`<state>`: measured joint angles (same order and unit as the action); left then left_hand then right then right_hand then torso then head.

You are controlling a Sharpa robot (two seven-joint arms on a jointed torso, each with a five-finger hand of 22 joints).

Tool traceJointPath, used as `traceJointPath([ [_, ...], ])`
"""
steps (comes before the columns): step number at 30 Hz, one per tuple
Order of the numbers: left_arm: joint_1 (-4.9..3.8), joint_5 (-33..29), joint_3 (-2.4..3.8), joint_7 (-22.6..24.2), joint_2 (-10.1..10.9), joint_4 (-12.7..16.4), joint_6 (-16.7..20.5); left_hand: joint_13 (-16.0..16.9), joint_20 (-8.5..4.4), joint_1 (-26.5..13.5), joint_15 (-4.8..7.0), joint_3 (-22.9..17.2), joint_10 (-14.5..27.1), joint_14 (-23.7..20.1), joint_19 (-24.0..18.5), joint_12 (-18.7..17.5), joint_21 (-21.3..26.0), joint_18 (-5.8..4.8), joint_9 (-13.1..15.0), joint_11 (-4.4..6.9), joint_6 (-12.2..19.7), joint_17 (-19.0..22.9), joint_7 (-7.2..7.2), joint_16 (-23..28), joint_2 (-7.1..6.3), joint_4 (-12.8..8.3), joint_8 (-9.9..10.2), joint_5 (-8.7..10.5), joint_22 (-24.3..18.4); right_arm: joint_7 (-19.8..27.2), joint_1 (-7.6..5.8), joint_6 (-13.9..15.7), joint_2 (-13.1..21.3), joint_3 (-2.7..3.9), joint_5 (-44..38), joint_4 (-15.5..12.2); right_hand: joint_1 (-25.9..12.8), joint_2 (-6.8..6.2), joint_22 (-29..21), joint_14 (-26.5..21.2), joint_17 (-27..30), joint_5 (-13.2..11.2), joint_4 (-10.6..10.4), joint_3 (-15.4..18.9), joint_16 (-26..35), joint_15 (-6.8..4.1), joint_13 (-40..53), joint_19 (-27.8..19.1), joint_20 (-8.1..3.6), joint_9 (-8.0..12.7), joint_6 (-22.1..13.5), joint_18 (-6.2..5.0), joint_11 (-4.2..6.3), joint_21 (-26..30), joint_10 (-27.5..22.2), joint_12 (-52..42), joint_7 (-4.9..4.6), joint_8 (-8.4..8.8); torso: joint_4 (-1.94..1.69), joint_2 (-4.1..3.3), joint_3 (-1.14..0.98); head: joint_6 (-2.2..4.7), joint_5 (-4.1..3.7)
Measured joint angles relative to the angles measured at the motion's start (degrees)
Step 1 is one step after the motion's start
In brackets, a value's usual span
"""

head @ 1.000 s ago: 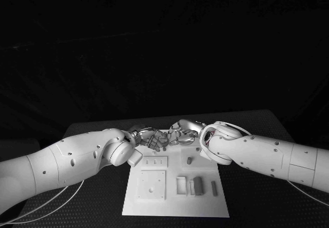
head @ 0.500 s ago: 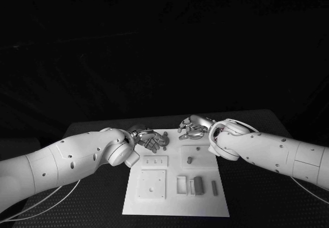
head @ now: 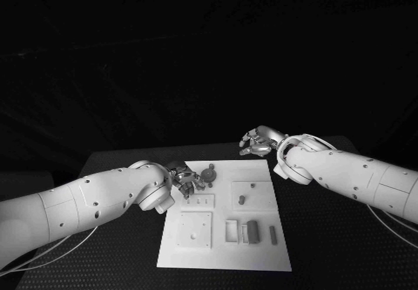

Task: Assemble the parts on the task board

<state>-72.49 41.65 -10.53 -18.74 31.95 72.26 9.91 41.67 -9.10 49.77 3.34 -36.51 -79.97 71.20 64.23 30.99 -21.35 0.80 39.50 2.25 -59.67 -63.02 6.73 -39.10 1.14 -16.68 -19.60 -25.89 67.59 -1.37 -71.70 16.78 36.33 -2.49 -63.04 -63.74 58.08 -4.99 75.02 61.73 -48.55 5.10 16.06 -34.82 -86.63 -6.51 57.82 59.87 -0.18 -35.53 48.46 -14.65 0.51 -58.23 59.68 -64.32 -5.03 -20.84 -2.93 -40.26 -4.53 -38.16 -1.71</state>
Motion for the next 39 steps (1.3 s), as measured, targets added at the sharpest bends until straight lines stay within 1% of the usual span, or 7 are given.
traceJointPath([
  [1, 0.03, 0.66, -0.27, -0.76, -0.18, 0.01, -0.03, 0.81, -0.11, 0.05, 0.17, -0.18, -0.02, 0.01, 0.5, 1.35, -0.47, 0.0, 1.27, 0.03, -0.1, 0.34, -0.1, -1.55, -0.24, 0.05, 0.16, 0.0, 0.75, 0.08, -0.01, 0.01, -0.02, 0.17, 0.16, 0.21, 0.0, 0.0, 0.0, -0.01, 0.0, 0.0, 0.07, -0.07, 0.0, 0.01, 0.0, -0.16, 0.16, 0.0, 0.0, 0.0, 0.0, 0.0, 0.0, 0.0, 0.0, 0.0, 0.01, 0.0, 0.0, -0.05, 0.03],
  [6, 0.06, 3.72, -1.64, -4.19, -1.05, -0.22, 0.05, 2.67, -0.72, -0.09, 0.77, -0.2, -0.25, -0.17, 1.31, 4.93, -1.33, -0.01, 1.62, 0.26, -0.19, 2.13, -0.2, -6.1, -0.47, 0.07, 0.59, -0.01, 2.92, 0.4, -0.21, 0.03, -0.05, 0.47, 0.83, 0.97, 0.0, 0.0, 0.0, -0.02, 0.0, 0.0, 0.07, -0.07, 0.0, 0.02, 0.0, -0.2, 0.19, 0.0, 0.0, 0.01, 0.0, 0.22, 0.0, 0.0, 0.0, 0.0, 0.06, -0.02, 0.0, -0.48, 0.04],
  [13, 0.07, 7.15, -2.69, -6.28, -1.77, -0.66, 0.64, 3.04, -0.94, -0.46, 1.27, -0.66, -0.2, -0.68, 1.54, 6.92, -1.33, -0.01, 3.05, 0.48, -0.53, 4.88, -0.15, -9.66, -0.84, 0.1, 1.32, -0.01, 4.37, 0.67, -0.35, 0.02, -0.13, 0.57, 1.29, 1.18, 0.0, 0.0, 0.0, -0.02, 0.05, 0.0, 0.07, -0.07, 0.0, 0.03, 0.0, -0.2, 0.2, 0.0, 0.0, 0.03, 0.0, 0.22, 0.0, 0.0, 0.0, 0.21, 0.07, -0.04, 0.02, -0.94, -0.15],
  [16, 0.09, 9.03, -3.12, -6.79, -2.1, -0.8, 0.95, 3.04, -1.03, -0.46, 1.27, -0.66, -0.19, -0.68, 1.63, 6.92, -1.33, -0.01, 3.28, 0.49, -0.59, 5.03, -0.2, -9.7, -0.84, 0.09, 1.48, -0.01, 4.41, 0.76, -0.35, 0.01, -0.2, 0.62, 1.39, 1.18, 0.0, 0.0, 0.0, -0.02, 0.05, 0.0, 0.07, -0.07, 0.0, 0.03, 0.0, -0.2, 0.19, 0.0, 0.0, 0.03, 0.0, 0.22, 0.0, 0.0, 0.0, 0.21, 0.06, -0.04, 0.04, -1.06, -0.16],
  [20, 0.18, 10.92, -3.17, -7.23, -2.65, -1.38, 1.27, 3.1, -1.03, -0.46, 1.27, -0.67, -0.18, -0.68, 1.63, 7.16, -1.33, -0.01, 3.31, 0.49, -0.61, 5.31, -0.2, -10.11, -0.84, 0.09, 1.49, -0.02, 4.53, 0.85, -0.36, 0.0, -0.27, 0.67, 1.49, 1.18, 0.0, 0.0, 0.0, -0.01, 0.05, 0.0, 0.07, -0.07, 0.0, 0.03, 0.01, -0.2, 0.19, 0.0, 0.0, 0.05, 0.0, 0.22, 0.0, 0.0, 0.0, 0.21, 0.06, -0.04, 0.03, -1.24, -0.16],
  [29, 0.82, 12.93, -3.17, -7.47, -3.34, -2.15, 1.6, 2.8, -1.02, -0.47, 1.06, -0.66, -0.1, -1.52, 1.62, 7.52, -1.33, -0.01, 3.65, 0.54, -0.74, 6.99, -0.09, -11.41, -0.84, 0.09, 1.81, -0.03, 4.98, 0.97, -0.37, -0.03, -0.33, 0.74, 1.6, 1.15, 0.0, 0.0, 0.0, -0.01, 0.05, 0.0, 0.07, -0.07, 0.0, 0.05, 0.01, -0.2, 0.19, 0.0, 0.0, 0.08, 0.0, 0.22, 0.0, 0.0, 0.0, 0.21, 0.06, -0.08, 0.03, -1.61, -0.1],
  [39, 1.08, 14.89, -3.17, -7.59, -4.0, -2.54, 1.73, 2.49, -1.01, -0.48, 1.07, -0.8, -0.08, -1.52, 1.62, 7.81, -1.33, -0.01, 4.08, 0.53, -0.78, 8.43, -0.12, -12.55, -0.86, 0.25, 2.14, 0.0, 5.33, 1.01, -0.38, -0.09, -0.32, 0.77, 1.65, 1.01, 0.0, 0.0, 0.0, 0.08, 0.05, 0.0, 0.07, -0.06, -0.01, 0.14, 0.01, -0.2, 0.19, 0.01, 0.0, 0.11, 0.0, 0.22, 0.0, 0.0, 0.0, 0.21, 0.07, -0.06, 0.03, -1.92, -0.23],
])
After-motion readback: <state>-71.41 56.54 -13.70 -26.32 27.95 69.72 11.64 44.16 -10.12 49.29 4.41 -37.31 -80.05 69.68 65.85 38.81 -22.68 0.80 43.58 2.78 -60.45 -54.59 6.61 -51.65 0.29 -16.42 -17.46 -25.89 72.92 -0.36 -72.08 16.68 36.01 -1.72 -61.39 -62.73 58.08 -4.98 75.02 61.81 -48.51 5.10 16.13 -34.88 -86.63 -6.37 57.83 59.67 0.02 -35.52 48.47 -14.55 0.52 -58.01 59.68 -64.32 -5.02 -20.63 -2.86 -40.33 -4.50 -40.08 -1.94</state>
